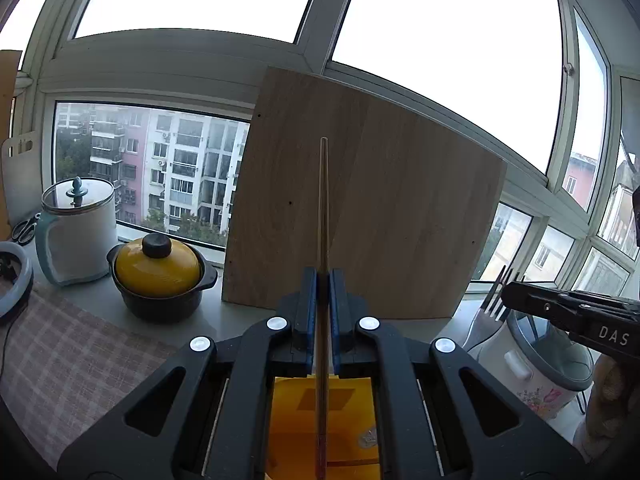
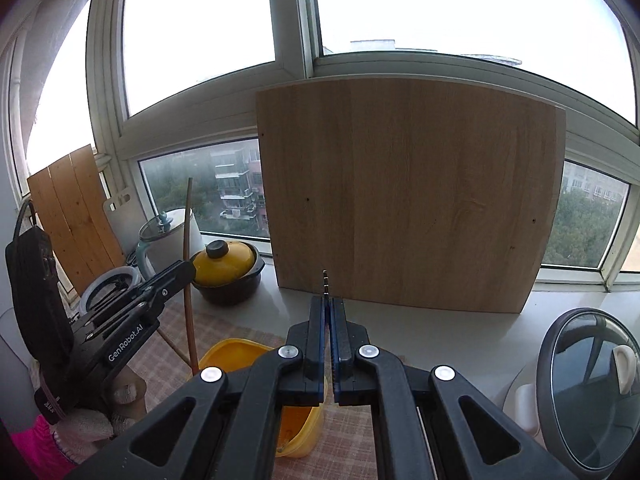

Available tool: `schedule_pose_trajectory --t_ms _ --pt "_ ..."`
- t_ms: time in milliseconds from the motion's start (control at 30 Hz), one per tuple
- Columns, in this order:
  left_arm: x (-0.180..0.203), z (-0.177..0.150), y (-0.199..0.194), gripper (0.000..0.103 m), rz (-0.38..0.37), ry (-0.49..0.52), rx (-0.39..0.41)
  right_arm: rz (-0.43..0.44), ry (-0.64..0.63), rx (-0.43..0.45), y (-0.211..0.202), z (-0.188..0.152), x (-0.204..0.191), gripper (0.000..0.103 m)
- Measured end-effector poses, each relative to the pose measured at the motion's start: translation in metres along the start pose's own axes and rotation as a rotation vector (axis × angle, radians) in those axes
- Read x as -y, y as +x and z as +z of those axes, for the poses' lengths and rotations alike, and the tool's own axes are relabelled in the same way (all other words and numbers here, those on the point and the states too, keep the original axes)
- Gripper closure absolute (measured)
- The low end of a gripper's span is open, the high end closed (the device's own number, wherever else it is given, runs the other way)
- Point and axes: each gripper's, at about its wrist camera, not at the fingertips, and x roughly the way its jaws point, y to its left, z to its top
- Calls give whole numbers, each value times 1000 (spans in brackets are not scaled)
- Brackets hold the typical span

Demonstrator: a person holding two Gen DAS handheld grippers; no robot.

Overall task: Organize utensils
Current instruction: 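Carry both held chopsticks up over the yellow container, then lower the chopsticks into the yellow container and open both tools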

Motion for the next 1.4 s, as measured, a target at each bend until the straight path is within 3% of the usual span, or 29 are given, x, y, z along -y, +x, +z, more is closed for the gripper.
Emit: schedule_pose_trajectory --t_ms 367,900,933,967,1000,1033,1067,1200,1267,1400 --pt "9 -31 -1 99 -15 59 -70 38 16 -93 35 -16 10 103" --pt "8 -45 -20 99 -58 119 -187 95 18 -155 55 -22 -3 101" --pt "9 -46 -22 95 -64 125 -199 94 21 -151 54 -22 -3 98" --pt "10 -47 -24 78 -64 134 -206 94 25 -145 52 -21 -3 89" --pt "11 -48 -28 67 -63 141 -205 92 30 -134 49 -20 -3 81" --pt "11 -49 -33 53 -66 147 -196 87 37 -120 46 -19 -3 67" --pt "10 -50 -39 53 -66 151 -185 83 44 -107 41 -19 -2 59" --pt "4 -53 -57 53 -64 161 -190 71 69 -77 27 -19 1 47" --pt "-1 -54 -65 53 -60 165 -194 59 77 -61 19 -20 1 36" --pt "-16 -53 -77 53 -75 185 -206 31 92 -41 4 -24 -1 34"
